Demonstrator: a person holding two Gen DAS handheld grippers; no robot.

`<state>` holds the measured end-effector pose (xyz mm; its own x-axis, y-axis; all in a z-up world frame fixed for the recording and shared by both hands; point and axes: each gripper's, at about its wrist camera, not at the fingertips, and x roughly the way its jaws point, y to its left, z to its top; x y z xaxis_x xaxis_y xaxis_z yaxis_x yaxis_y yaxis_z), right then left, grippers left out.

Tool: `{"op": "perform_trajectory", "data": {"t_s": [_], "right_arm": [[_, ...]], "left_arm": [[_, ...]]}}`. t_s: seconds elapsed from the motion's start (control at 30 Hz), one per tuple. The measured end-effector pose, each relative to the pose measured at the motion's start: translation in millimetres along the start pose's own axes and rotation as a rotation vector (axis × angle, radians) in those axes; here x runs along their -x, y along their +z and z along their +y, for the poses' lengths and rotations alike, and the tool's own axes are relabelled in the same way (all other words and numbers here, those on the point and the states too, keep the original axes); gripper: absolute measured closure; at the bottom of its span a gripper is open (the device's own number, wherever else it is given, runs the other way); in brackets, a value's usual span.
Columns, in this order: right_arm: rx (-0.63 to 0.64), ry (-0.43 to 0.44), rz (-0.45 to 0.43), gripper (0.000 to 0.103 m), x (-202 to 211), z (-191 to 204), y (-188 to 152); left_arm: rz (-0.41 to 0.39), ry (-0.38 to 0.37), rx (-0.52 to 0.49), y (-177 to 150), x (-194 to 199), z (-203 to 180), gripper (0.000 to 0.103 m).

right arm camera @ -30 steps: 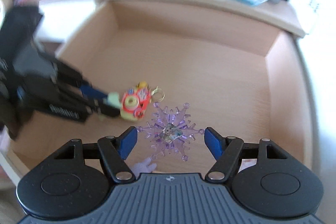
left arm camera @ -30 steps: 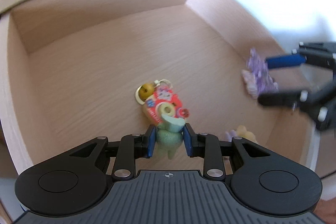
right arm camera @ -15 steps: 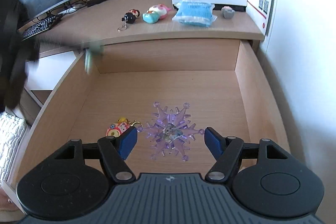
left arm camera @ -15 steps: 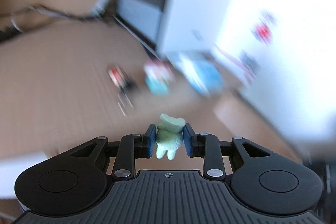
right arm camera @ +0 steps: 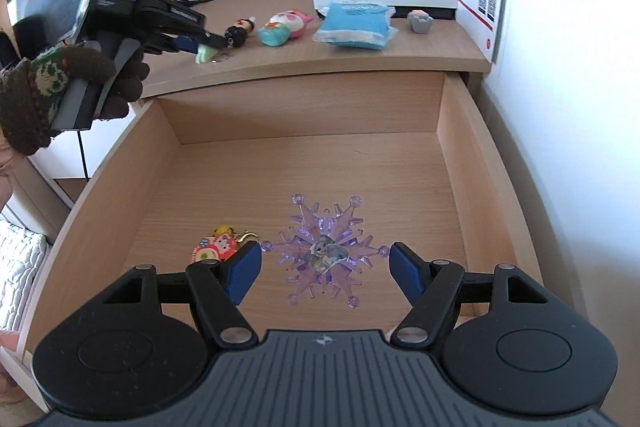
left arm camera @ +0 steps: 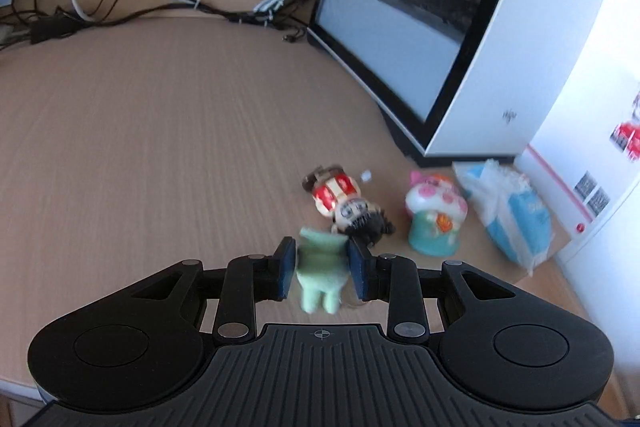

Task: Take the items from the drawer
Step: 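Place the green figure on the desktop with the left tool while the right tool grasps the snowflake, then place the purple snowflake on the desktop with the right tool while the left tool returns to the drawer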

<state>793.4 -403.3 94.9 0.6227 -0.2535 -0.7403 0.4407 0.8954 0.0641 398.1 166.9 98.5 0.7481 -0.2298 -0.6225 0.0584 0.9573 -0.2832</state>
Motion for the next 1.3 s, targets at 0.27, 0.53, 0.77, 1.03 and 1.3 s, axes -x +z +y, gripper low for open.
{"op": "perform_trajectory", "data": {"t_s": [0.27,0.53,0.77,1.03,1.3], "right_arm": [[0.000,-0.037,-0.028,0.032,0,0,22],[-0.019,-0.158,-0.104,0.032,-21,-14,88],[-0.067,-0.314,-0.296,0.018,-56,-32,186],[-0.283,-0.213,-0.188,0.005,-54,-71,184],[-0.165,-0.181,0.015,0.000,-20,-35,93]], "left_arm": [[-0.111,-0.107,-0.024,-31,75,-9,0.071],[0.212,-0.390,-0.116,-141,76,-46,0.071],[0.296,-0.480,-0.235,-178,76,-69,0.071],[0.321,-0.468,-0.203,-181,82,-56,0.071],[0.394,-0.475,-0.229,-193,84,-72,0.071]]}}
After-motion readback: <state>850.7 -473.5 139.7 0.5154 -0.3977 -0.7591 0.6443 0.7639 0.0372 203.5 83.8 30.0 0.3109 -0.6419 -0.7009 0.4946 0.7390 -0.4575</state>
